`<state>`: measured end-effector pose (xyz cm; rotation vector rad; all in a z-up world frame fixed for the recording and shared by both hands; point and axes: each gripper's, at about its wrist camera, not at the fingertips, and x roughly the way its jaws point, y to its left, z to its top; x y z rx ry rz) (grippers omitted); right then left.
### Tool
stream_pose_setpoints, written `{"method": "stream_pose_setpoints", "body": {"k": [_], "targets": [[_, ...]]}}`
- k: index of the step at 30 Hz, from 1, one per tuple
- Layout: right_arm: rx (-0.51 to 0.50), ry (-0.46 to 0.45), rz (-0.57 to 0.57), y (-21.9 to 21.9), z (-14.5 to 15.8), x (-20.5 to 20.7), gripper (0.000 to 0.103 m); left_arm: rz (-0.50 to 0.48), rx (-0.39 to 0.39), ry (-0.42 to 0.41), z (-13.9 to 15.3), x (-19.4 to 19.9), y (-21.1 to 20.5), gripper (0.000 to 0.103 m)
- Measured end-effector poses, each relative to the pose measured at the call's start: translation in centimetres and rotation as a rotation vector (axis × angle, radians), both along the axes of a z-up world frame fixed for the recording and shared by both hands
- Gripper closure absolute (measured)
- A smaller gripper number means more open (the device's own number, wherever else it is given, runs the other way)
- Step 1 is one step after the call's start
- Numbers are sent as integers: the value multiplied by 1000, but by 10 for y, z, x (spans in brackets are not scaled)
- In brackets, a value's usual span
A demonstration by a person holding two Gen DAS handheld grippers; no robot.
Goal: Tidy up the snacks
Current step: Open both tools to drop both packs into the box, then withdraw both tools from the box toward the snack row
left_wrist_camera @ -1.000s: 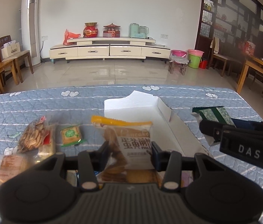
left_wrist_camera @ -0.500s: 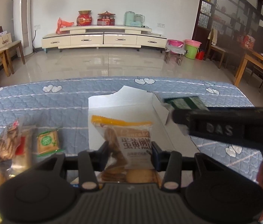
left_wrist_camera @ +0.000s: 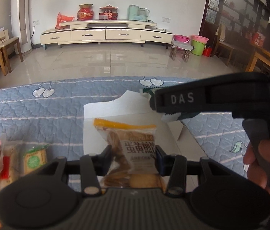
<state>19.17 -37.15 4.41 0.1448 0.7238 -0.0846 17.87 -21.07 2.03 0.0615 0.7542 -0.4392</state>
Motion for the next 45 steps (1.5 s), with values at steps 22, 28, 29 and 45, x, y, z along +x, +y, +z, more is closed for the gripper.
{"method": "stream_pose_setpoints", "body": {"k": [22, 28, 29, 45], "targets": [[-98, -127, -120, 30, 32, -114, 8, 112, 48, -64, 27, -55, 52, 28], [-74, -109, -124, 49, 23, -141, 8, 159, 45, -62, 25, -74, 82, 28], [-71, -105, -123, 53, 23, -142, 8, 164, 53, -66, 25, -76, 86, 28], [-28, -57, -78, 101, 5, -147, 8, 228, 48, -63, 15, -92, 137, 28]]}}
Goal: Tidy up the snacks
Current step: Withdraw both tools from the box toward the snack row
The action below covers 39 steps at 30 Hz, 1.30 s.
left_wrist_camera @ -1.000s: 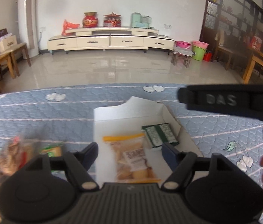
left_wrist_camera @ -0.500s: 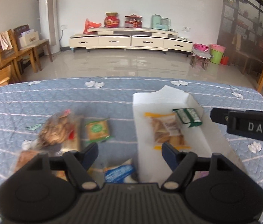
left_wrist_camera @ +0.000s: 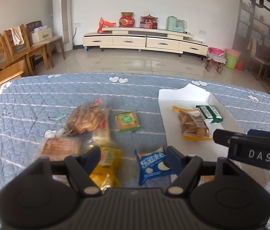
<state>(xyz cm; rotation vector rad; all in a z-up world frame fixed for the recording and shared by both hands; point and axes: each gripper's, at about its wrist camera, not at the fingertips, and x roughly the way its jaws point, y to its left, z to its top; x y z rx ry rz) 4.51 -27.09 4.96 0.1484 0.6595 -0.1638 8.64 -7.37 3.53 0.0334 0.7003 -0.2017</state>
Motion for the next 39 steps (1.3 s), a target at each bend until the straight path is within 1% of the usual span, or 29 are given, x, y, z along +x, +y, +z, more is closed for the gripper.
{"method": "stream_pose_setpoints", "body": {"k": [12, 21, 23, 39], "targets": [[0, 8, 25, 24, -6, -2, 8, 33, -8, -6, -3, -9, 22, 28], [-6, 21, 54, 40, -14, 0, 8, 56, -14, 7, -7, -17, 41, 28], [-11, 23, 59, 44, -16, 0, 8, 61, -26, 11, -8, -17, 45, 28], [-15, 38, 108, 68, -30, 3, 8, 90, -41, -3, -15, -27, 72, 28]]}}
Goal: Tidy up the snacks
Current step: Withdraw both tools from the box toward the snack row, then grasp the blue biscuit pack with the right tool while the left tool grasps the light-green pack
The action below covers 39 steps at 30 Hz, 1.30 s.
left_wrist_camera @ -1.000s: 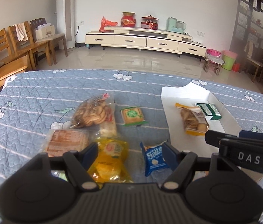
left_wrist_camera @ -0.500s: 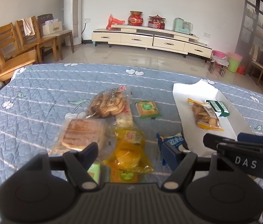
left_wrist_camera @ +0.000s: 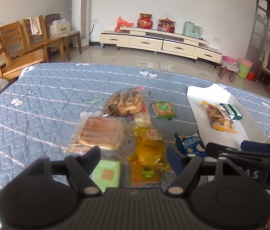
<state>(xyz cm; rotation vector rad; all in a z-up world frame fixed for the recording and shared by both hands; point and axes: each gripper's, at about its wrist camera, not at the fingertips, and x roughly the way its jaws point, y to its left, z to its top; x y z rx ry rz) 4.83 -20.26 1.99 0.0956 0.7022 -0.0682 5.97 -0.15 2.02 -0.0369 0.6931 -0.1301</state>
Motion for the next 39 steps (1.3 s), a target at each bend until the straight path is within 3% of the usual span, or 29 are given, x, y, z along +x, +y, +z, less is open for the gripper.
{"method": "stream_pose_setpoints", "body": {"k": [19, 27, 36, 37, 39], "targets": [[9, 21, 110, 33, -28, -12, 8, 2, -21, -30, -24, -30, 43, 28], [-11, 3, 117, 29, -29, -16, 7, 53, -32, -4, -38, -18, 65, 23], [19, -7, 103, 18, -29, -16, 4, -13, 27, 23, -53, 5, 47, 18], [18, -6, 101, 17, -30, -15, 3, -11, 36, 26, -56, 9, 46, 18], [18, -3, 94, 15, -31, -14, 2, -12, 44, 36, -61, 16, 45, 35]]}}
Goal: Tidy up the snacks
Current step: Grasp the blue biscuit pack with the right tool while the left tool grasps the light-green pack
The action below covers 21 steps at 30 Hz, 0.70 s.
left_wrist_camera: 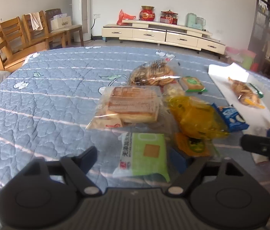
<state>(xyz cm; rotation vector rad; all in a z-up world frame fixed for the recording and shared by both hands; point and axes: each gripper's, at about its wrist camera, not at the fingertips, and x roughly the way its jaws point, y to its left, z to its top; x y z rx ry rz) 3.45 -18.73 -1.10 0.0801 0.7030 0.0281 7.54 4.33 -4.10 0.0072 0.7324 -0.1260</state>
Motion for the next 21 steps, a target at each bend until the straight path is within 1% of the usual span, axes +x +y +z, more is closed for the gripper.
{"method": "stream_pose_setpoints", "body": {"k": [1, 2, 5, 12, 17, 20, 21], "targets": [[0, 2, -8, -1, 0, 0, 2, -5, -8, 9, -2, 3, 1, 40], [0, 4, -17, -3, -1, 1, 2, -5, -14, 16, -4, 5, 1, 53], [1, 18, -57, -12, -2, 5, 2, -10, -2, 0, -6, 4, -1, 54], [18, 61, -117, -25, -7, 32, 2, 24, -27, -22, 4, -6, 11, 55], [-10, 114, -110, -16, -17, 61, 2, 50, -39, -35, 12, -10, 22, 55], [-26, 143, -98, -11, -22, 75, 6, 56, -40, -38, 14, -11, 25, 55], [-26, 154, -93, -10, -23, 79, 5, 57, -39, -40, 14, -10, 25, 55]]}}
